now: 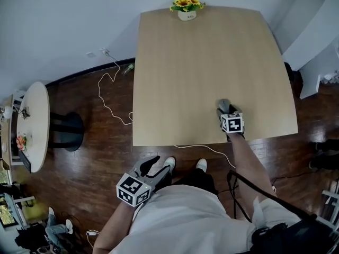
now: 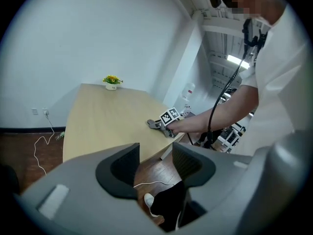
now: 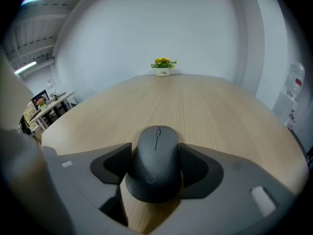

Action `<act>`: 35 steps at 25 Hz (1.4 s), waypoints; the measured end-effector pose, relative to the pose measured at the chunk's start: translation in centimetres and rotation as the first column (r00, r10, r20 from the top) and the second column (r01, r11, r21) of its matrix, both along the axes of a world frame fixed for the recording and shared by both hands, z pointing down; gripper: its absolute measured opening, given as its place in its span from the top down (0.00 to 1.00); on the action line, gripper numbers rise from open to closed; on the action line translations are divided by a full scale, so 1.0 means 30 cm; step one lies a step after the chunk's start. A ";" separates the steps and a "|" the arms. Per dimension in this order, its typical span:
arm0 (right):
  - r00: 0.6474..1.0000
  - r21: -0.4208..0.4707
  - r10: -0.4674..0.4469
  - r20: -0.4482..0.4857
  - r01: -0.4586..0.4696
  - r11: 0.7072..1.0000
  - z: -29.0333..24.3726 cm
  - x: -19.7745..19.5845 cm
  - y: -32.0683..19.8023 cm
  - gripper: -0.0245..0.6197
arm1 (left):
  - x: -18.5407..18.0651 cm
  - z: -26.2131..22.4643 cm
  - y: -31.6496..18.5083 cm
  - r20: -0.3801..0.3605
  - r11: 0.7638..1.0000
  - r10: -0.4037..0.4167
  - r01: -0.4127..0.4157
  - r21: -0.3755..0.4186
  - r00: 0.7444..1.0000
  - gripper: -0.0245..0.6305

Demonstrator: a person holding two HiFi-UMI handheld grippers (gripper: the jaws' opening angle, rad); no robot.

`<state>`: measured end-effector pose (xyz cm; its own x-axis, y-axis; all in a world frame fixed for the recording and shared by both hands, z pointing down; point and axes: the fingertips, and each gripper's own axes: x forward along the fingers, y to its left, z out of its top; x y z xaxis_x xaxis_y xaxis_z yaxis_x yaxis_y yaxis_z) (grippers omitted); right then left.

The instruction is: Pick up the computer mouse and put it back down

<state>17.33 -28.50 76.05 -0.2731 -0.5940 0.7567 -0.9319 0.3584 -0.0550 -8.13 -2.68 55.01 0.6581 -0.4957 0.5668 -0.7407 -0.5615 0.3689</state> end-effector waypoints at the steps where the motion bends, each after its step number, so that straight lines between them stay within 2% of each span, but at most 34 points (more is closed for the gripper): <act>1: 1.000 -0.010 0.000 -0.001 0.000 1.000 0.002 0.001 -0.006 0.49 | 0.006 -0.002 -0.009 0.002 1.000 0.004 -0.004 0.007 1.000 0.67; 5: 1.000 -0.039 -0.004 0.003 0.004 0.999 -0.030 0.013 0.023 0.50 | 0.032 -0.037 -0.020 -0.014 0.999 0.027 -0.026 0.041 1.000 0.67; 8: 0.999 -0.014 -0.034 0.034 0.034 0.999 -0.171 -0.022 0.095 0.50 | 0.045 -0.071 -0.018 -0.046 0.997 0.064 -0.061 0.056 0.997 0.67; 13: 0.991 0.067 -0.105 0.080 0.100 0.993 -0.483 -0.096 0.278 0.50 | 0.090 -0.116 -0.005 -0.046 0.972 0.205 -0.198 0.128 0.978 0.64; 17: 0.982 0.167 -0.170 0.084 0.155 0.974 -0.774 -0.175 0.484 0.50 | 0.077 -0.144 -0.029 -0.042 0.968 0.221 -0.214 0.133 0.974 0.64; 20: 0.975 0.225 -0.208 0.074 0.187 0.956 -0.917 -0.223 0.631 0.50 | 0.084 -0.146 -0.031 -0.035 0.960 0.252 -0.246 0.131 0.967 0.64; 24: 0.981 0.258 -0.178 0.070 0.155 0.954 -0.979 -0.232 0.736 0.50 | 0.102 -0.162 -0.030 0.025 0.937 0.309 -0.309 0.161 0.951 0.68; 28: 0.987 0.266 -0.143 0.073 0.119 0.957 -0.985 -0.222 0.762 0.50 | 0.143 -0.204 -0.021 -0.043 0.918 0.368 -0.356 0.176 0.929 0.67; 31: 0.989 0.275 -0.123 0.076 0.098 0.956 -1.003 -0.206 0.769 0.50 | 0.153 -0.222 -0.025 -0.030 0.909 0.383 -0.372 0.187 0.923 0.67; 35: 0.989 0.275 -0.125 0.076 0.099 0.956 -1.005 -0.197 0.770 0.50 | 0.153 -0.226 -0.014 -0.039 0.913 0.378 -0.366 0.182 0.925 0.67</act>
<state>11.43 -5.39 45.91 -0.4103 -0.7343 0.5408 -0.8804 0.4735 -0.0249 -3.55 -3.09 48.25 0.8490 -0.2910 0.4411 -0.4413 -0.8495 0.2890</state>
